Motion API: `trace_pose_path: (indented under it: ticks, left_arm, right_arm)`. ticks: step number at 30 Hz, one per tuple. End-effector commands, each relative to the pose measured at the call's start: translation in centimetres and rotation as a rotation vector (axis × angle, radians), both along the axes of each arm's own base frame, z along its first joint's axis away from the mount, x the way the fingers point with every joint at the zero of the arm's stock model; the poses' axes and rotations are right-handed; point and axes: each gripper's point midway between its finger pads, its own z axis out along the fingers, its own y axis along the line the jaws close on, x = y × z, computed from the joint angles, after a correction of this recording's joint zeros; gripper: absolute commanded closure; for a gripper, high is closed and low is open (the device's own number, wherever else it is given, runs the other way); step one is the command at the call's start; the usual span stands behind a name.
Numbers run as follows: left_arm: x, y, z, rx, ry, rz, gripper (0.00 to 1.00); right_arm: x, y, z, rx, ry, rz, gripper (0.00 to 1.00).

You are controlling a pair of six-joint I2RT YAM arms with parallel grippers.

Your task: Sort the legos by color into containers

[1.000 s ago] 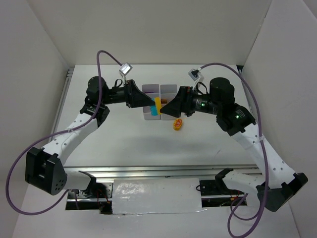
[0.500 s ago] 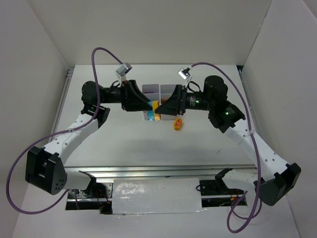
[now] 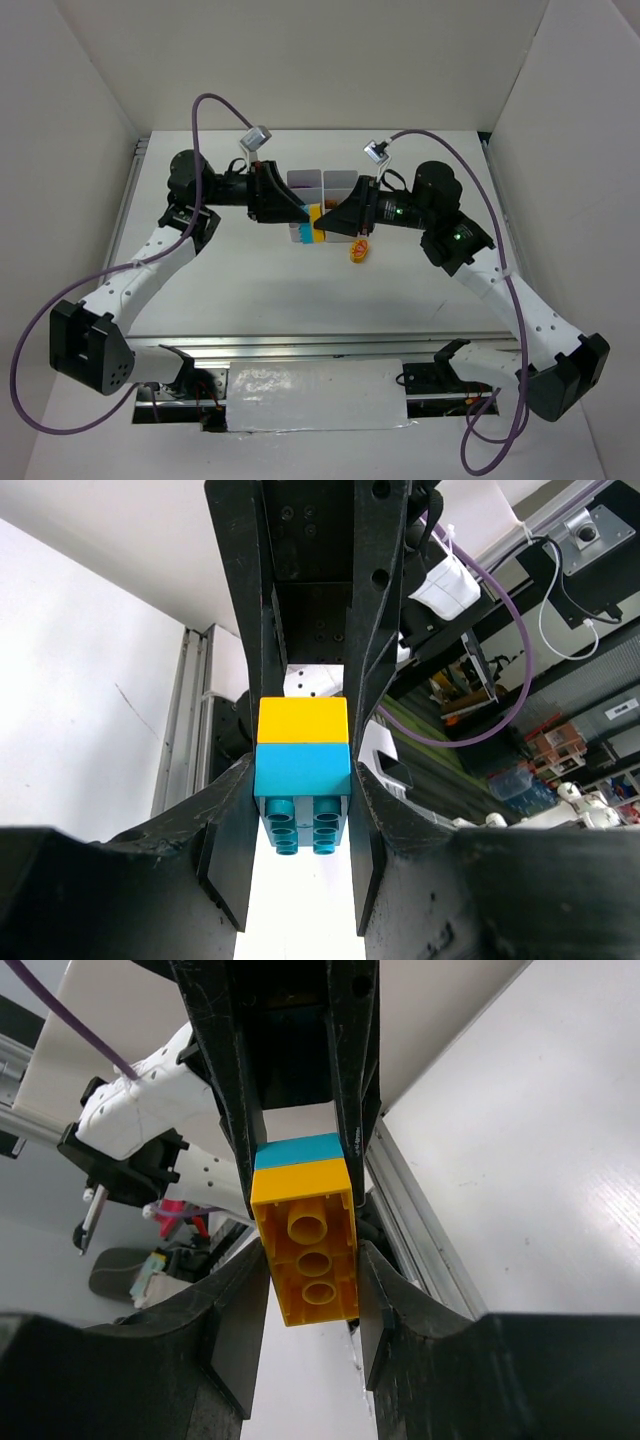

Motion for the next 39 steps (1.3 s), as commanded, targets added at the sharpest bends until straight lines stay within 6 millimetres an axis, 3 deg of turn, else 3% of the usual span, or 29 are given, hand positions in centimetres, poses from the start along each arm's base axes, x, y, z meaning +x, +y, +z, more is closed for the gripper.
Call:
trace_pose_path:
  ticks: [1,8,16,21,23,24,28,29,31,32,33,34,36,37,39]
  left_arm:
    - [0.0,0.1,1.5,-0.024,-0.09,0.008,1.0]
    - [-1.1,1.2,1.9,-0.051,-0.14,0.006,1.0]
    - [-0.3,2.1,2.2,-0.045,-0.155,0.069,1.0]
    - [2.0,2.5,1.2,0.038,-0.151,0.2,1.0]
    - [2.4,2.8,1.7,0.052,-0.166,0.252,1.0]
    - [2.8,3.1,2.1,0.055,-0.17,0.289,1.0]
    - [6.8,6.4,2.1,0.158,-0.076,0.626,1.0]
    - [8.6,8.4,0.0,0.25,0.038,0.789,1.0]
    - [10.0,11.5,-0.1,0.307,0.125,0.973,1.0]
    - [10.3,12.9,-0.8,0.342,0.178,1.052,1.0]
    - [10.5,15.5,-1.7,0.396,0.255,1.199,1.0]
    - [10.4,16.7,-2.2,0.42,0.285,1.261,1.0]
    - [9.7,19.9,-3.0,0.479,0.358,1.432,1.0]
    - [9.6,20.6,-3.0,0.479,0.377,1.473,1.0]
    - [9.2,21.5,-2.8,0.485,0.377,1.515,1.0]
  right_arm:
    - [-0.6,-0.8,0.8,0.039,-0.111,-0.003,1.0]
    - [0.0,-2.8,1.4,0.114,-0.137,-0.007,1.0]
    - [1.3,-3.5,2.0,0.087,-0.16,-0.047,1.0]
    - [3.5,-4.6,0.3,-0.047,-0.201,-0.18,1.0]
    - [4.9,-5.5,-1.3,-0.142,-0.233,-0.27,1.0]
    - [6.4,-6.3,-3.1,-0.209,-0.219,-0.354,1.0]
    - [10.0,-7.4,-8.1,-0.401,-0.237,-0.448,1.0]
    - [10.6,-6.7,-9.2,-0.439,-0.229,-0.438,1.0]
    - [12.6,-6.4,-11.0,-0.537,-0.253,-0.482,1.0]
    - [13.0,-6.0,-11.4,-0.568,-0.272,-0.48,1.0]
    - [12.9,-4.5,-10.7,-0.585,-0.314,-0.461,1.0]
    - [14.1,-4.3,-12.3,-0.673,-0.342,-0.469,1.0]
    - [14.7,-2.6,-12.0,-0.722,-0.406,-0.453,1.0]
    - [15.6,-2.2,-13.4,-0.792,-0.436,-0.443,1.0]
    - [16.1,-0.9,-13.1,-0.816,-0.495,-0.41,1.0]
